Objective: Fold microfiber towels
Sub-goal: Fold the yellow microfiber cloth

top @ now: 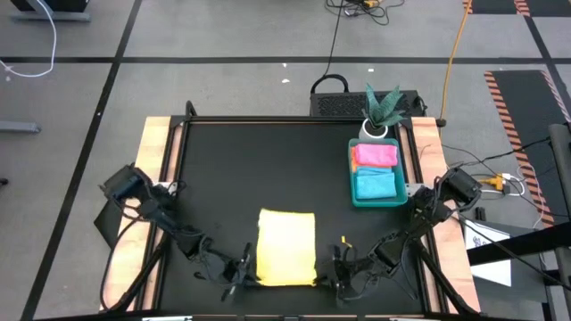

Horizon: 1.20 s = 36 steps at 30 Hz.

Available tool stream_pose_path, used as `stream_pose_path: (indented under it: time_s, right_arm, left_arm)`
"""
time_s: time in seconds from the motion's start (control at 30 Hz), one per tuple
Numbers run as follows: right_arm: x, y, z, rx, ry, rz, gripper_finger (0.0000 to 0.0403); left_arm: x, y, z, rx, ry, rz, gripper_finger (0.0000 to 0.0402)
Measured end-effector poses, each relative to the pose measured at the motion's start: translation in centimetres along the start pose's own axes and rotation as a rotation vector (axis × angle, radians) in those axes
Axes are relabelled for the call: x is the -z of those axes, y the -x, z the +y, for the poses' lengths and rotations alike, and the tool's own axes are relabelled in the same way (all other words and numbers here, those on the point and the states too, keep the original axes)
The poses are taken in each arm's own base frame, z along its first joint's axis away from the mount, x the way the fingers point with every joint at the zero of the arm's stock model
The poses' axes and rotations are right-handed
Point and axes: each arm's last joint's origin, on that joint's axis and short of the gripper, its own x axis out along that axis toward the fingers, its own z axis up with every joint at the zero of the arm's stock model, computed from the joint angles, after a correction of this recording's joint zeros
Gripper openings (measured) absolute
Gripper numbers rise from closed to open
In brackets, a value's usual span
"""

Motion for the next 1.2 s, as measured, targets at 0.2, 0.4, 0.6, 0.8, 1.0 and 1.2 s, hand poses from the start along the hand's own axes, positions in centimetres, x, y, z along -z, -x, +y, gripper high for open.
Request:
stream_pose_path:
  time_s: [0.2, 0.4, 0.6, 0.8, 1.0, 1.2]
  right_arm:
    - [-0.1, 0.3, 0.0, 0.127, 0.089, -0.086, 0.0000]
    - [-1.1, 0.4, -1.3, 0.316, 0.085, -0.179, 0.0000]
    - [-3.0, -0.1, -3.7, 0.428, 0.062, -0.215, 0.0000]
    - [-3.5, -0.8, -7.5, 0.571, 0.016, -0.141, 0.0000]
    - [-3.0, -0.8, -9.7, 0.674, -0.051, -0.061, 0.0000]
    - [-2.8, -0.7, -9.9, 0.688, -0.041, -0.041, 0.0000]
  left_arm:
    - [-1.8, 1.0, 1.6, -0.059, 0.016, 0.037, 0.0010]
    - [-1.6, 2.1, 4.6, -0.246, 0.088, 0.171, 0.0016]
    - [-2.6, 3.6, 6.6, -0.310, 0.101, 0.212, 0.0012]
    - [-1.0, 3.7, 8.9, -0.396, 0.115, 0.358, 0.0017]
    - [0.3, 3.8, 11.0, -0.486, 0.145, 0.421, 0.0014]
    - [0.4, 3.9, 12.1, -0.514, 0.153, 0.417, 0.0019]
